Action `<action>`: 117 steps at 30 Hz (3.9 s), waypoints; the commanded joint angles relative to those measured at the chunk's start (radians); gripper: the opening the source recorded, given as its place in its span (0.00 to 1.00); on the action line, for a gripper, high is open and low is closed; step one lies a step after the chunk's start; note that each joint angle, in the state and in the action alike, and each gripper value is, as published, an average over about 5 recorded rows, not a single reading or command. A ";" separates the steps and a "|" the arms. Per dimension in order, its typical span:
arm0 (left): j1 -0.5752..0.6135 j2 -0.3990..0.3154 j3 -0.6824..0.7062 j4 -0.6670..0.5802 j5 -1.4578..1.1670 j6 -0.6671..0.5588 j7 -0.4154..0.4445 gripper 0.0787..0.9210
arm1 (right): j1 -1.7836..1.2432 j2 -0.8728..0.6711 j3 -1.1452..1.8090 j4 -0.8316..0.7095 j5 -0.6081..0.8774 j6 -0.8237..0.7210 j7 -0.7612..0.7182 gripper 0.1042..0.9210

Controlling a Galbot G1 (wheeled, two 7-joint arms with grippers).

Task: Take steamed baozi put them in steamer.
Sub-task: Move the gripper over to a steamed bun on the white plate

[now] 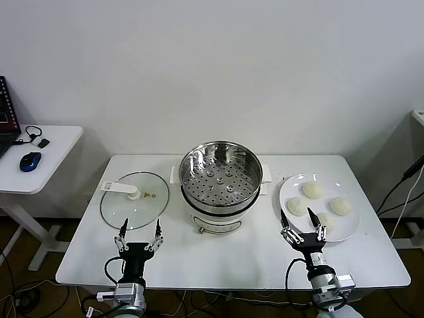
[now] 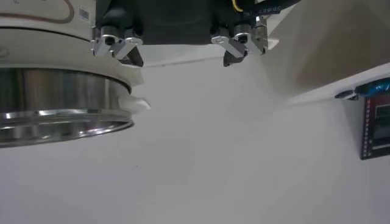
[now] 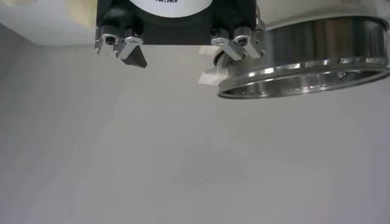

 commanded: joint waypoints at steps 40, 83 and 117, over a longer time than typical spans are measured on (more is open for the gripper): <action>-0.027 0.035 0.008 0.089 -0.057 -0.043 0.001 0.88 | 1.715 -0.961 -1.519 -0.627 -0.094 -0.154 -0.816 0.88; -0.057 0.088 -0.047 0.144 -0.126 -0.084 0.007 0.88 | 1.841 -0.209 -1.904 -1.597 -0.029 0.116 -1.110 0.88; -0.062 0.096 -0.046 0.174 -0.128 -0.132 0.002 0.88 | 1.703 -0.108 -1.626 -1.827 -0.218 0.194 -1.018 0.88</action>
